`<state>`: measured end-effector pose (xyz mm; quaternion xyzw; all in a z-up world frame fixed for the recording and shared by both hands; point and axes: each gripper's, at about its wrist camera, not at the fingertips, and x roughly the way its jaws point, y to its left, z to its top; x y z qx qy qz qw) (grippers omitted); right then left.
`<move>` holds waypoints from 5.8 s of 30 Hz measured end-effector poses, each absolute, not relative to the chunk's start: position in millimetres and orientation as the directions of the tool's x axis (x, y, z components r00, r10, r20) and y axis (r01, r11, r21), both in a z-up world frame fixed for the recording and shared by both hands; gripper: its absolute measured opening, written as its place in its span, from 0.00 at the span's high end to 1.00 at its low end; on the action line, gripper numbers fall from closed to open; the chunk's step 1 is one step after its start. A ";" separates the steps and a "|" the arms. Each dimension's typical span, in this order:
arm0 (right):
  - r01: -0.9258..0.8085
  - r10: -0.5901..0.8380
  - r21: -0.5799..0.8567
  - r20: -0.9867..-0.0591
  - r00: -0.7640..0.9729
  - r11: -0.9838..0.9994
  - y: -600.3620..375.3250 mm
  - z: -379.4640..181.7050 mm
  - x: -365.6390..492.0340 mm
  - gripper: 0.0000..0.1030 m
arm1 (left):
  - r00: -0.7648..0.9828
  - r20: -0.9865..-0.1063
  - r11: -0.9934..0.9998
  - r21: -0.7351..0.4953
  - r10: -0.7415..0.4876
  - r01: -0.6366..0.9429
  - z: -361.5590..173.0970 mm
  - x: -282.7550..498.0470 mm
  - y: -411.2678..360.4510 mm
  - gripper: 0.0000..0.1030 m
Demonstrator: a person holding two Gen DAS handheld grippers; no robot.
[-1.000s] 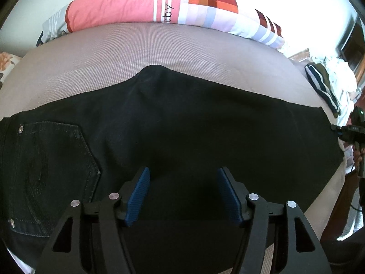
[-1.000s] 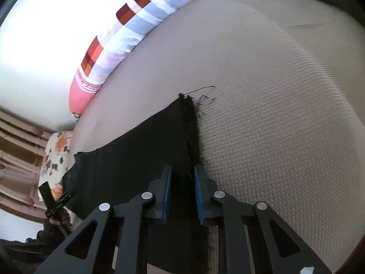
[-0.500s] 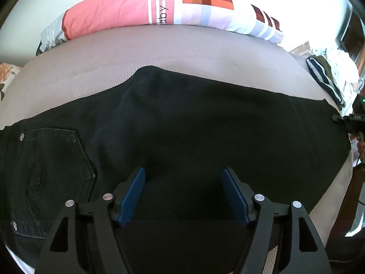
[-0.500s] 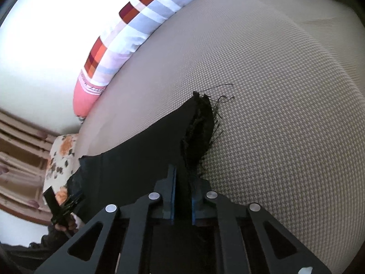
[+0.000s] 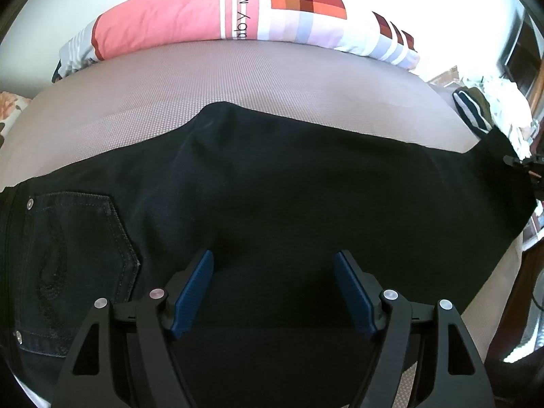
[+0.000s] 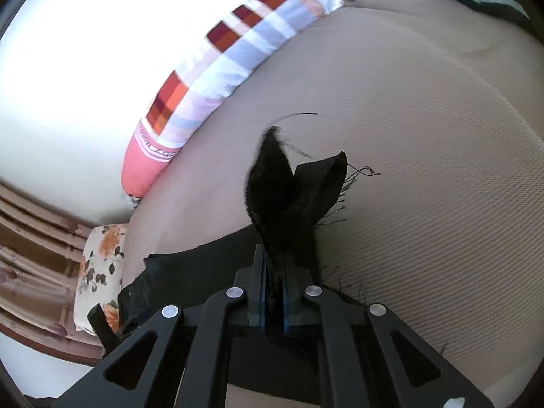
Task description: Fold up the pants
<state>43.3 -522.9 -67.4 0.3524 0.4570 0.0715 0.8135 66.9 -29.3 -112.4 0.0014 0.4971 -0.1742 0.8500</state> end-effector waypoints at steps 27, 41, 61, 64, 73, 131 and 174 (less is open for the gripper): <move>0.012 0.606 0.654 -0.707 0.364 0.756 -265.1 -79.5 138.6 0.93 | 0.548 -0.805 0.959 -0.084 -0.226 0.272 -86.2 44.8 10.9 0.28; -0.094 0.567 0.564 -0.781 0.262 0.820 -171.4 -108.3 152.4 0.89 | 0.583 -0.748 0.948 -0.241 -0.318 0.209 -65.9 40.1 54.5 0.28; -0.083 0.580 0.591 -0.740 0.341 0.802 -214.0 -75.0 96.3 0.58 | 0.434 -0.740 0.856 -0.477 -0.514 0.201 -77.7 58.0 54.4 0.29; -0.021 0.561 0.598 -0.739 0.373 0.801 -242.2 -78.3 81.9 0.55 | 0.353 -0.737 0.815 -0.547 -0.577 0.190 -87.4 66.3 47.3 0.37; 0.122 0.548 0.655 -0.707 0.446 0.746 -285.9 -97.4 57.7 0.55 | 0.185 -0.758 0.779 -0.623 -0.625 0.074 -121.7 95.4 34.5 0.64; 0.057 0.202 0.271 -0.826 0.526 0.961 -295.1 -100.9 122.3 0.59 | 0.400 -0.776 0.871 -0.401 -0.487 0.282 -97.8 122.3 -16.5 0.82; -0.061 0.278 0.277 -0.878 0.389 0.959 -225.0 -108.7 50.3 0.60 | 0.455 -0.818 0.934 -0.280 -0.353 0.222 -87.6 27.2 33.1 0.53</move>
